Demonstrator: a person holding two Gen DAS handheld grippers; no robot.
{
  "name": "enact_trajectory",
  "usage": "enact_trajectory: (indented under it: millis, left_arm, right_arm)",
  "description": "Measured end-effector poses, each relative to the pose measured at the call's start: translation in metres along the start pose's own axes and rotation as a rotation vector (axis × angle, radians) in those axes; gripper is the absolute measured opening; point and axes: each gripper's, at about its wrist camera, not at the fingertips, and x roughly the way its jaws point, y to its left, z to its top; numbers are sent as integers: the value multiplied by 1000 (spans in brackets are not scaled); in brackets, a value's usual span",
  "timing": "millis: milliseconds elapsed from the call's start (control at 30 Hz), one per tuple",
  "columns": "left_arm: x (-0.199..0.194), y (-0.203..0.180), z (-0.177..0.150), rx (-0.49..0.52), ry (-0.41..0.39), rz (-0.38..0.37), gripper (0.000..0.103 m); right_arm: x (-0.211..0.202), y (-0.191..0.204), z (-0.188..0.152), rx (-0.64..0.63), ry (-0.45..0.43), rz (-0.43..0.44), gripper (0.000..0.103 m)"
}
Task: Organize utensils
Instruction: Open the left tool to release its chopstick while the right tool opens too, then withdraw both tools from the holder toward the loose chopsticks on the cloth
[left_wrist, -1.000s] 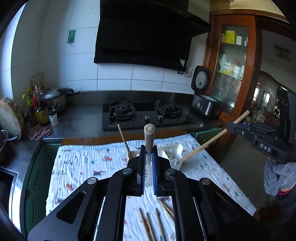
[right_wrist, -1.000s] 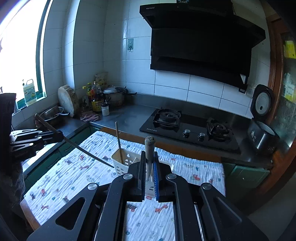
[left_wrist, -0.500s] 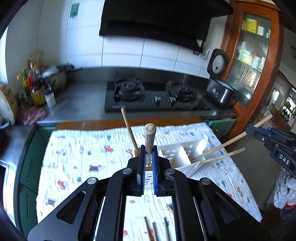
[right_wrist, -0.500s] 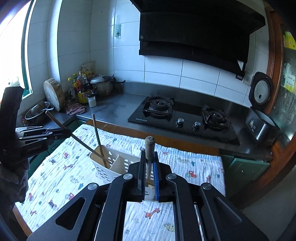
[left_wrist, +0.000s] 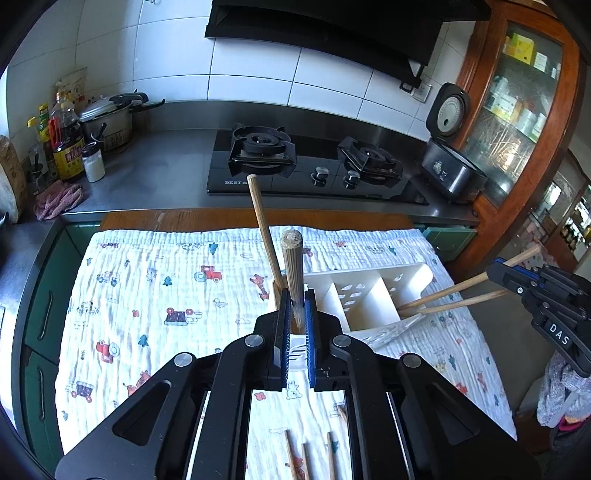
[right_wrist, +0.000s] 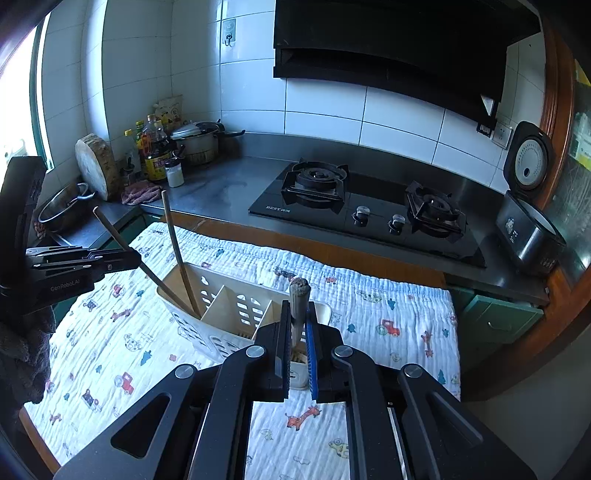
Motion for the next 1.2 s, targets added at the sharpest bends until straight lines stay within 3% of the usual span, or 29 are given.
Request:
enact_trajectory:
  millis: [133,333,433,700,933,1067,1200]
  left_arm:
    - [-3,0,-1,-4,-11,-7,9]
    - [-19,-1,-2,-12,-48,-24,10]
    - [-35,-2,-5,-19,-86,-30,36]
    - [-85,-10,-31,6,-164,-31,44]
    - [-117,-12,-75,16,-209,4,70]
    - [-125,-8,-104,11,-215,24,80]
    - [-127,-1,-134,-3,-199,50,82]
  right_arm:
    - [-3,0,-1,-2,-15,-5,9]
    - [-23,2,-2,-14,-63,-30,26]
    - [-38,4,-5,-18,-97,-36,33]
    - [-77,17,-35,-25,-157,-17,57]
    - [-94,32,-75,-18,-167,2,72]
    - [-98,40,-100,-16,-165,-1,82]
    - [-96,47,-127,-6,-142,15,88]
